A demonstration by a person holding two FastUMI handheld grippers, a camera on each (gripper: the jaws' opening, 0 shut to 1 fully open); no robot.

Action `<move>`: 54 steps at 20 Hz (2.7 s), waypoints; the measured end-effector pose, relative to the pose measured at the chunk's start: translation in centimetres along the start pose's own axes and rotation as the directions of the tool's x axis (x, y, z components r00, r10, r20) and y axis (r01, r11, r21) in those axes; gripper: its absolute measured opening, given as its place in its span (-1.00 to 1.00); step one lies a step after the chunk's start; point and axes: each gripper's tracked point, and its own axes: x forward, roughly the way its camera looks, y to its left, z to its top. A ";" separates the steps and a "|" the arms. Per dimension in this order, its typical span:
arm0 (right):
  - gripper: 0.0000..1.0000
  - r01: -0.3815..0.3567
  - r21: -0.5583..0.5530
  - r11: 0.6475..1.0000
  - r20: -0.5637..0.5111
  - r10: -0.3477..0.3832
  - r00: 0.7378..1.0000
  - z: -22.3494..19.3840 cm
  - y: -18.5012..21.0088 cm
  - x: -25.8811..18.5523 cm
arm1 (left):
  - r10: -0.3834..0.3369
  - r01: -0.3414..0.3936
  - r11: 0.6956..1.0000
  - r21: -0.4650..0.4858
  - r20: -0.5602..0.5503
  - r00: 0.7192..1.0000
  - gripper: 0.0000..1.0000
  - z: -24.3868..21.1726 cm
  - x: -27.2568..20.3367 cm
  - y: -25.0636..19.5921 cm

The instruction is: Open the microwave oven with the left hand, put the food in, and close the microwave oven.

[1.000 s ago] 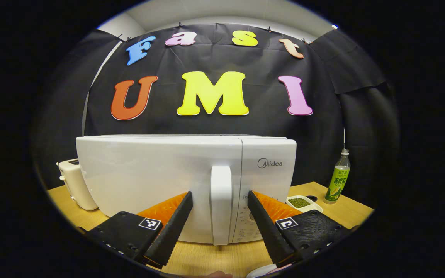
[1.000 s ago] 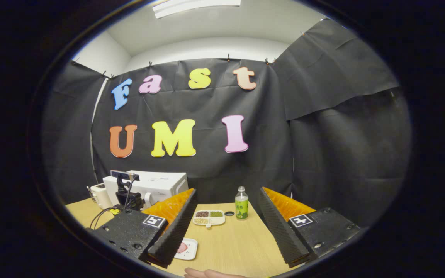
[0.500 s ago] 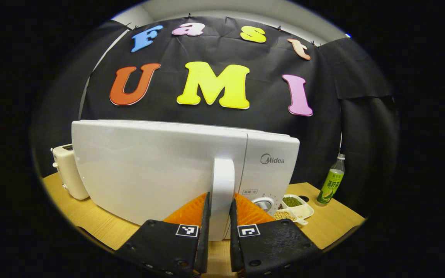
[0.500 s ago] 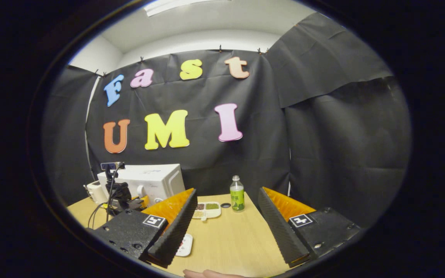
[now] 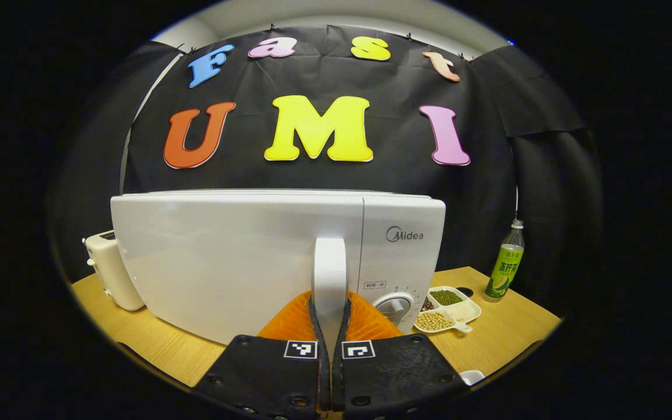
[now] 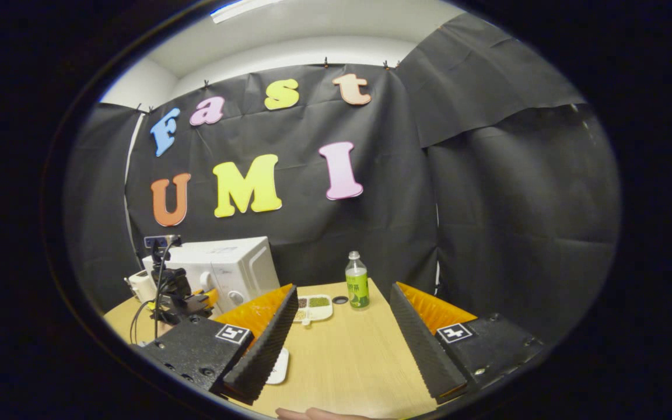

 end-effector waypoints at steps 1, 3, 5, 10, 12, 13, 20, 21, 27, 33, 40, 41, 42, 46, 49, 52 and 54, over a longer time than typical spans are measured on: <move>0.86 0.003 0.002 1.000 -0.001 -0.003 1.000 -0.2 -0.1 0.2 | -0.008 0.008 1.000 0.000 -0.003 1.000 -0.98 0.0 -0.2 -0.1; 1.00 0.004 0.001 1.000 -0.002 -0.004 1.000 -0.4 -0.1 0.5 | -0.012 0.012 1.000 -0.010 -0.001 1.000 -0.98 0.1 -1.3 -0.1; 1.00 0.003 0.008 1.000 -0.006 -0.003 1.000 -0.8 0.2 0.9 | -0.016 0.015 1.000 0.027 0.013 1.000 -0.99 -0.2 -2.0 0.1; 0.86 -0.004 0.009 1.000 -0.037 0.004 0.999 -2.0 1.4 0.7 | -0.084 0.084 0.996 0.015 0.010 0.996 -0.98 -0.7 -6.3 0.8; 1.00 0.003 0.000 1.000 -0.042 -0.003 0.999 -2.1 1.7 0.3 | -0.110 0.110 0.994 0.022 0.015 0.994 -0.99 -0.9 -8.6 1.4; 1.00 0.002 -0.003 1.000 -0.048 -0.002 0.999 -2.3 2.1 -0.1 | -0.117 0.117 0.993 0.029 0.012 0.993 -0.99 -1.1 -9.6 1.9; 0.86 -0.009 -0.021 1.000 -0.038 0.008 0.999 -1.8 4.0 -3.3 | -0.133 0.132 0.991 0.016 0.015 0.991 -0.99 -1.9 -17.6 7.2; 0.86 -0.013 -0.019 1.000 -0.039 0.012 0.999 -1.9 4.5 -3.5 | -0.123 0.123 0.992 0.013 0.011 0.992 -0.99 -2.2 -18.7 8.2; 1.00 -0.059 -0.040 0.997 -0.037 0.057 0.998 -1.8 8.3 -5.1 | -0.041 0.041 0.999 0.004 0.022 0.999 -0.99 -2.6 -24.1 15.6; 1.00 -0.110 -0.074 0.991 -0.029 0.108 0.994 -1.6 12.4 -6.1 | 0.068 -0.068 0.998 -0.014 0.030 0.997 -0.99 -2.9 -27.1 23.6; 1.00 -0.145 -0.108 0.983 -0.037 0.142 0.989 -1.4 16.0 -6.3 | -0.170 0.170 0.985 0.021 0.025 0.985 -0.99 -2.9 -27.3 25.3; 1.00 -0.151 -0.113 0.982 -0.035 0.148 0.988 -1.3 16.5 -6.5 | -0.201 0.201 0.979 0.017 0.028 0.979 -0.99 -2.8 -27.5 25.5; 0.86 -0.156 -0.117 0.981 -0.034 0.153 0.988 -1.2 16.9 -6.5 | -0.234 0.234 0.972 0.014 0.033 0.972 -0.99 -2.8 -27.5 25.6; 0.86 -0.167 -0.137 0.976 -0.039 0.164 0.986 -1.3 18.0 -6.5 | -0.377 0.375 0.926 0.030 0.051 0.925 -0.99 -2.9 -27.7 25.4; 1.00 -0.175 -0.143 0.974 -0.047 0.170 0.984 -1.6 18.6 -6.4 | -0.474 0.473 0.881 0.030 0.046 0.880 -0.99 -2.9 -27.6 25.1; 0.86 -0.180 -0.142 0.973 -0.056 0.174 0.983 -1.7 18.9 -6.3 | -0.497 0.497 0.867 -0.022 0.018 0.868 0.13 -3.8 -25.6 26.4; 0.86 -0.178 -0.141 0.974 -0.061 0.171 0.983 -1.8 18.9 -6.1 | -0.560 0.557 0.824 -0.099 0.001 0.828 0.70 -4.1 -26.1 25.4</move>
